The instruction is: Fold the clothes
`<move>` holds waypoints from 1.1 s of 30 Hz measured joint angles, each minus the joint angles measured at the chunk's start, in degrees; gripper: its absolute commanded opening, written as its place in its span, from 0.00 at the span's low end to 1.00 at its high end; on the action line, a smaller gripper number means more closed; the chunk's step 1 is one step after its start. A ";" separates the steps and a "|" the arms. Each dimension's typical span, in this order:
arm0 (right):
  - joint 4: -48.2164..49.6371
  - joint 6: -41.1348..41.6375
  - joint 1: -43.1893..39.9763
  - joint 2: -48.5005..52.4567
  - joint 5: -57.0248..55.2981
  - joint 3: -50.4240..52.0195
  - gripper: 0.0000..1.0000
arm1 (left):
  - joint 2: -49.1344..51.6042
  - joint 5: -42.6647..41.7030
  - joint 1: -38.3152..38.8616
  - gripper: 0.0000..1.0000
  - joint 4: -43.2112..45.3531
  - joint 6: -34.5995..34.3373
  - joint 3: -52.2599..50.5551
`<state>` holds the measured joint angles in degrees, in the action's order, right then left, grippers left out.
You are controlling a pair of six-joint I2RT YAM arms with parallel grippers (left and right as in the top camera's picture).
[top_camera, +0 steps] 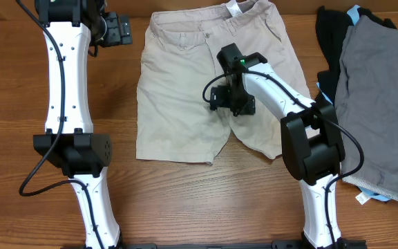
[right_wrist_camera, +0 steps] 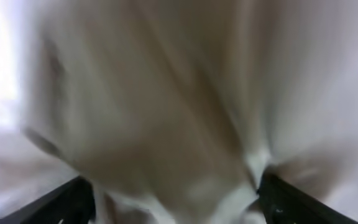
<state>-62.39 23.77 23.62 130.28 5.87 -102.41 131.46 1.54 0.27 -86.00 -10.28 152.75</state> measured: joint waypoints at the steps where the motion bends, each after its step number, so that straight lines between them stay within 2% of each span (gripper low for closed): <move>1: -1.05 -0.26 0.00 -0.04 0.33 0.11 0.89 | 0.00 0.00 0.00 1.00 0.00 -0.02 0.00; 8: -9.14 -2.08 0.00 -0.04 2.16 0.61 0.94 | 0.00 0.00 0.00 1.00 -0.24 0.22 0.00; 15: -16.00 -5.57 0.00 -0.04 5.53 0.83 0.95 | 0.00 0.00 0.00 1.00 -0.24 1.84 0.00; 18: -18.14 -6.29 0.00 -0.04 6.23 0.85 0.94 | 0.00 0.00 0.00 1.00 -0.24 2.78 0.00; 22: -19.08 -6.93 0.00 -0.04 6.43 0.85 0.89 | 0.00 0.00 0.00 1.00 -0.24 3.50 0.00; 26: -15.26 -7.10 0.00 -0.04 6.82 0.87 0.89 | 0.02 0.00 0.00 1.00 -0.26 4.09 0.00; 33: 1.36 -7.13 0.00 -5.38 6.71 1.40 0.89 | 0.02 0.00 0.00 1.00 0.13 4.74 -0.02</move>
<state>-61.04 16.64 23.62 124.90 12.58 -101.01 131.48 1.54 0.27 -85.86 -5.54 152.73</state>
